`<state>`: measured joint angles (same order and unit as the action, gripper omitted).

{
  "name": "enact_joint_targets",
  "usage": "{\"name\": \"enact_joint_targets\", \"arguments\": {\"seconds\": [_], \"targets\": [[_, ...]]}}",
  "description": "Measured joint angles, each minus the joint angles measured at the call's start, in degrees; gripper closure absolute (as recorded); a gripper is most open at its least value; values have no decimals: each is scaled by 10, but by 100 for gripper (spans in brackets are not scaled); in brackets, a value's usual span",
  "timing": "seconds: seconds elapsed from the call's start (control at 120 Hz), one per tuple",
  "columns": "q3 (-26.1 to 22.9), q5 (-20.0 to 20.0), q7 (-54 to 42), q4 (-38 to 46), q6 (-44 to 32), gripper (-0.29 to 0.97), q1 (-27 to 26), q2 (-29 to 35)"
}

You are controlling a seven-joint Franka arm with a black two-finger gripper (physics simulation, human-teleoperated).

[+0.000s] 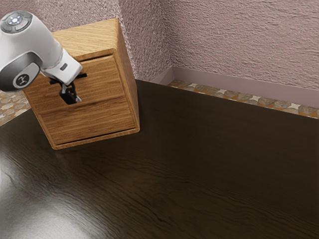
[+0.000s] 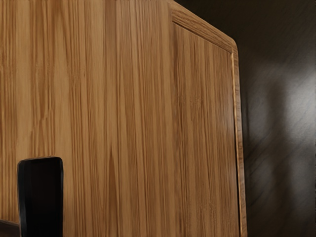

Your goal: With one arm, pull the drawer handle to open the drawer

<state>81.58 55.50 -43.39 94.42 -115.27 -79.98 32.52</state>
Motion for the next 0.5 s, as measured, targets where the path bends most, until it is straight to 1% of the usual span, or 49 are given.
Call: {"name": "enact_joint_targets", "arguments": {"seconds": [0.058, 0.15, 0.242, 0.333, 0.392, 0.5], "targets": [[-3, -3, 0, 1, 1, 1, 2, -1], [-19, -8, 0, 7, 4, 10, 17, -5], [-39, -10, 0, 20, 6, 7, 43, -6], [-45, -11, -1, 29, 7, 5, 55, -6], [-58, -11, -1, 38, 8, 3, 68, -5], [-82, -16, 0, 51, 8, 6, 94, -5]]}}
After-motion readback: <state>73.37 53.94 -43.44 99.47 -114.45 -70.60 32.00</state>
